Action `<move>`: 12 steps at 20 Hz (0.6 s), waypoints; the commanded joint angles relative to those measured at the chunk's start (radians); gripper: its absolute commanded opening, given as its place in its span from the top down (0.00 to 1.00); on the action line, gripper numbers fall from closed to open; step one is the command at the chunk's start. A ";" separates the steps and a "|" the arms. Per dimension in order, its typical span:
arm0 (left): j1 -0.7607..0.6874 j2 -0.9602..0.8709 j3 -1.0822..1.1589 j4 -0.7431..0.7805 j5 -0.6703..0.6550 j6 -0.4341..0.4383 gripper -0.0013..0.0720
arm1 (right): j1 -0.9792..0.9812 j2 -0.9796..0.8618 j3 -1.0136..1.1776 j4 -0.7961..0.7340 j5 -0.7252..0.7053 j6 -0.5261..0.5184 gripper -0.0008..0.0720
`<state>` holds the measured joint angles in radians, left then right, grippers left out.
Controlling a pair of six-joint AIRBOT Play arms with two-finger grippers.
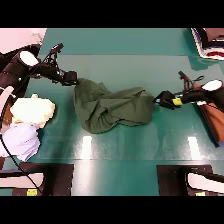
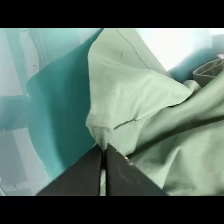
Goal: Fold the shirts.
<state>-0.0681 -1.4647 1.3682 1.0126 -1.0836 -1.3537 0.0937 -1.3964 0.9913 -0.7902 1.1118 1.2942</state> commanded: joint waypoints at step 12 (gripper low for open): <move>0.002 0.391 0.218 0.125 0.018 -0.002 0.95 | -0.007 0.231 0.468 -0.060 0.106 -0.072 0.97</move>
<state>-0.0666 -1.2064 1.4841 1.1027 -1.0725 -1.3540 0.1207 -1.3025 1.3579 -0.8268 1.1553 1.2255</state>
